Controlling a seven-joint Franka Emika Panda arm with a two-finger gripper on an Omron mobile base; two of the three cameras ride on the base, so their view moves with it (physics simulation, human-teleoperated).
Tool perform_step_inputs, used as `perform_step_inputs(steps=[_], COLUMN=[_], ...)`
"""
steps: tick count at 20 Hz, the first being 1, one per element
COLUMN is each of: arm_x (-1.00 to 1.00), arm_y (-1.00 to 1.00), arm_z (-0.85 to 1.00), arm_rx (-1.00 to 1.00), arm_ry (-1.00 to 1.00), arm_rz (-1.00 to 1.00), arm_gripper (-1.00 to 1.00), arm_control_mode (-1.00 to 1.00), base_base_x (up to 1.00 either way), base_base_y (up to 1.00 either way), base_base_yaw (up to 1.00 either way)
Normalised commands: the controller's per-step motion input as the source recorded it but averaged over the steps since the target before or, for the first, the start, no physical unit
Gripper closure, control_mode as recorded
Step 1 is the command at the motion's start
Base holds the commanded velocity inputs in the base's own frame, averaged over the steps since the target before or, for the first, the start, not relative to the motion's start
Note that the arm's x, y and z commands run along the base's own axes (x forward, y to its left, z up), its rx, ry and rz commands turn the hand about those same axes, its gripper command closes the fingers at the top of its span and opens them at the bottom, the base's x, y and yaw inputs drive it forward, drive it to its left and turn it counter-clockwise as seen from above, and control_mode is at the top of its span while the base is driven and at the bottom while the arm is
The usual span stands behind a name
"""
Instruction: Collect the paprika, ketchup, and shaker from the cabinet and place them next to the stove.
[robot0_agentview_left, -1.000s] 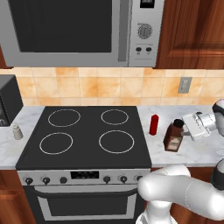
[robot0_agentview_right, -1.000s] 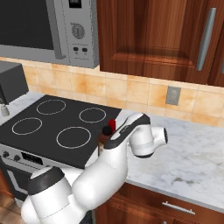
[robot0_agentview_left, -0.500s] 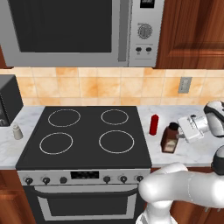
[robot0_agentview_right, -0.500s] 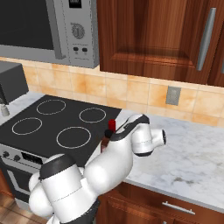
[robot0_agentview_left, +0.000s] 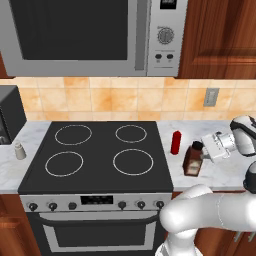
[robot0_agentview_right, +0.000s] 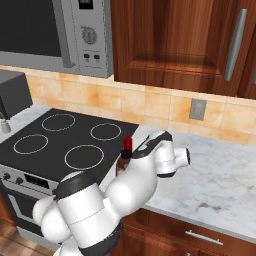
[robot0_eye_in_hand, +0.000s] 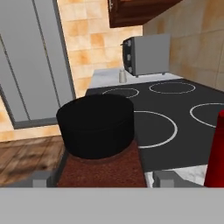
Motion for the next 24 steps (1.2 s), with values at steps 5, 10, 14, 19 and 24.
perform_step_inputs(steps=[5, 10, 14, 19, 24], arm_x=[0.15, 0.01, 0.0, -0.01, -0.05], arm_y=[0.05, 0.19, 0.24, 0.3, 0.08], arm_z=[-0.13, -0.16, -0.22, -0.25, -0.04], arm_rx=[0.0, 0.0, 0.0, 0.0, 0.0], arm_ry=[0.0, 0.0, -0.02, -0.03, -0.05], arm_rz=[0.0, 0.0, 0.0, 0.0, 0.0], arm_gripper=[1.0, 1.0, 1.0, -1.0, -1.0], arm_control_mode=[-1.0, -1.0, -1.0, -1.0, -1.0], base_base_x=[0.0, 0.0, 0.0, 0.0, 0.0], base_base_y=[0.0, 0.0, 0.0, 0.0, 0.0], base_base_yaw=[0.0, 0.0, 0.0, 0.0, 0.0])
